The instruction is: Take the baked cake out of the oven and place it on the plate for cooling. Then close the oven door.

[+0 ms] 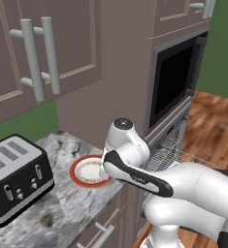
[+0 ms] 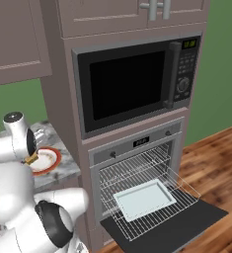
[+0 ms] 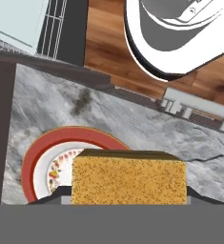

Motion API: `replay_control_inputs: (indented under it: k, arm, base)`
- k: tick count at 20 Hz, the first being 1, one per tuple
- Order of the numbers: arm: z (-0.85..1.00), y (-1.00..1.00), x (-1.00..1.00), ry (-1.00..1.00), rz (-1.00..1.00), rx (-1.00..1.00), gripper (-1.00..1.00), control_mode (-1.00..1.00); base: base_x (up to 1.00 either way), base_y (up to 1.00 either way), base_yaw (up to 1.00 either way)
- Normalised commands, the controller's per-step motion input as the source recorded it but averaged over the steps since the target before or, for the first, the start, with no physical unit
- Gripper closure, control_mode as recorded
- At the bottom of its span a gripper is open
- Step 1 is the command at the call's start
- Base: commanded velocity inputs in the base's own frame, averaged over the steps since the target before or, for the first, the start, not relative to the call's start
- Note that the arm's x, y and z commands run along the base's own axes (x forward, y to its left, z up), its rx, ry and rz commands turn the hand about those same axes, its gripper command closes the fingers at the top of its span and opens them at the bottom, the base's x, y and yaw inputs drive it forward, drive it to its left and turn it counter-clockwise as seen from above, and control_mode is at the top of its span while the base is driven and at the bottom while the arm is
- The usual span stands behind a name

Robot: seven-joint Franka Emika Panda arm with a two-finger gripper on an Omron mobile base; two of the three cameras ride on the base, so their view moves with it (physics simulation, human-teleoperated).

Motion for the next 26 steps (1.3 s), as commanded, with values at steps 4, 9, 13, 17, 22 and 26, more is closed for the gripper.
replay_control_inputs:
  k: [4,9,13,17,22,26]
  arm:
    - [-0.28,0.15,0.26,0.05,0.00,0.00,1.00,-1.00]
    - [-0.29,0.02,0.17,0.01,0.00,0.00,1.00,-1.00]
    - [-0.25,0.00,0.20,0.00,0.00,0.00,1.00,-1.00]
    - [-0.34,0.00,0.03,0.01,-0.01,-0.01,1.00,-1.00]
    - [-0.24,0.07,0.06,0.00,0.00,0.00,1.00,-1.00]
    - [-0.05,0.08,0.18,0.00,0.00,0.00,1.00,-1.00]
  base:
    - [0.00,0.00,0.00]
    - [0.00,0.00,0.00]
    - [0.00,0.00,0.00]
    - [0.00,0.00,0.00]
    - [0.00,0.00,0.00]
    - [0.00,0.00,0.00]
